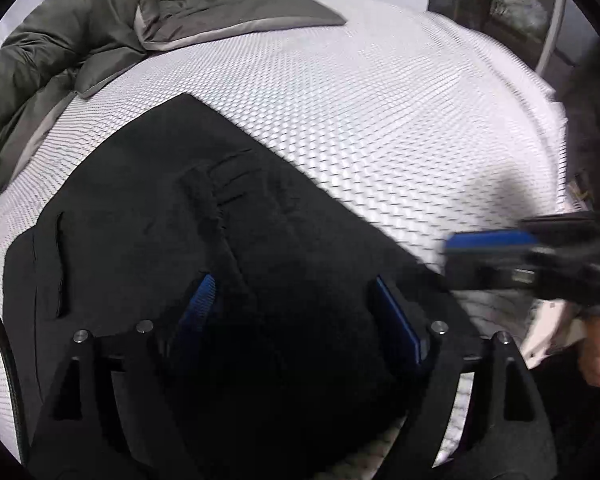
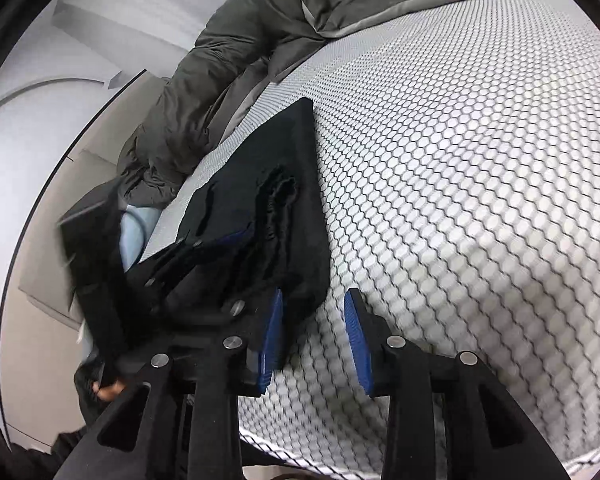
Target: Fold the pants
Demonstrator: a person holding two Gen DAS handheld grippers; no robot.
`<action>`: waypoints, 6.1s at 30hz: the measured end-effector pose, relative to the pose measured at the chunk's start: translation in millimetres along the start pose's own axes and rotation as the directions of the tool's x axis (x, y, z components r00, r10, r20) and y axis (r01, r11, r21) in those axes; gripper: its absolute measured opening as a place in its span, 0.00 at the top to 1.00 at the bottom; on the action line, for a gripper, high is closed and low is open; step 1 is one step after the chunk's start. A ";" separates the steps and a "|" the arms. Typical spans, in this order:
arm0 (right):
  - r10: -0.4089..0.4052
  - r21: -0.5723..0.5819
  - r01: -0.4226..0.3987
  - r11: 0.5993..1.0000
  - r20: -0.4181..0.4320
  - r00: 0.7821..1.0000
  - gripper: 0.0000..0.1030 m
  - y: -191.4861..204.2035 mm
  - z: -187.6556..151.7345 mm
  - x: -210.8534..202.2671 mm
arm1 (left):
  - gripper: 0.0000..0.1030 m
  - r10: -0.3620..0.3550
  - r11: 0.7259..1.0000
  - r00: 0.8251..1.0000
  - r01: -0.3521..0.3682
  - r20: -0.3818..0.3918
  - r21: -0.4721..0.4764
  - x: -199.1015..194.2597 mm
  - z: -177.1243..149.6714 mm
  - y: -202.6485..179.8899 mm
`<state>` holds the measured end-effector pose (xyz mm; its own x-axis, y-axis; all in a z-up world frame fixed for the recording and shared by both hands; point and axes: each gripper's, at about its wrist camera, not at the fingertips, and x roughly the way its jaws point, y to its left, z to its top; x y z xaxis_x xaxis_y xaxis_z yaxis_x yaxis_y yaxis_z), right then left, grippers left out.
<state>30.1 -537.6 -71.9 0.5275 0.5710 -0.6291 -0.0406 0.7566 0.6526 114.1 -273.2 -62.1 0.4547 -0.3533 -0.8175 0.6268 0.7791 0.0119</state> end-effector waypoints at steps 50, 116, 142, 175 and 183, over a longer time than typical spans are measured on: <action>0.032 -0.072 -0.037 0.997 -0.075 0.997 0.43 41.5 76.3 94.1 | 0.06 0.148 0.888 0.981 -0.075 0.126 -0.453 -102.6 -104.7 236.7; -0.222 -0.442 0.363 0.820 0.339 0.914 0.00 127.0 11.8 45.9 | 0.00 0.311 0.935 0.909 -0.241 0.276 -0.258 -142.3 -133.6 130.9; -0.144 -0.510 0.385 0.769 0.450 0.882 0.00 156.5 -29.9 35.9 | 0.00 0.328 0.916 0.862 -0.190 0.387 -0.353 -147.2 -138.9 133.8; -0.126 -0.515 0.382 0.767 0.462 0.878 0.00 160.0 -31.1 38.1 | 0.00 0.348 0.904 0.845 -0.189 0.405 -0.382 -153.8 -140.3 132.5; -0.129 -0.516 0.384 0.766 0.462 0.878 0.00 159.7 -31.6 39.2 | 0.00 0.342 0.908 0.847 -0.187 0.407 -0.374 -154.0 -140.6 130.7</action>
<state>17.5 -384.3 -5.7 0.8601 0.2565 -0.4410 -0.2662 0.9630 0.0409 37.0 -44.2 -15.6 0.8572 -0.2434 -0.4538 0.2475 0.9675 -0.0515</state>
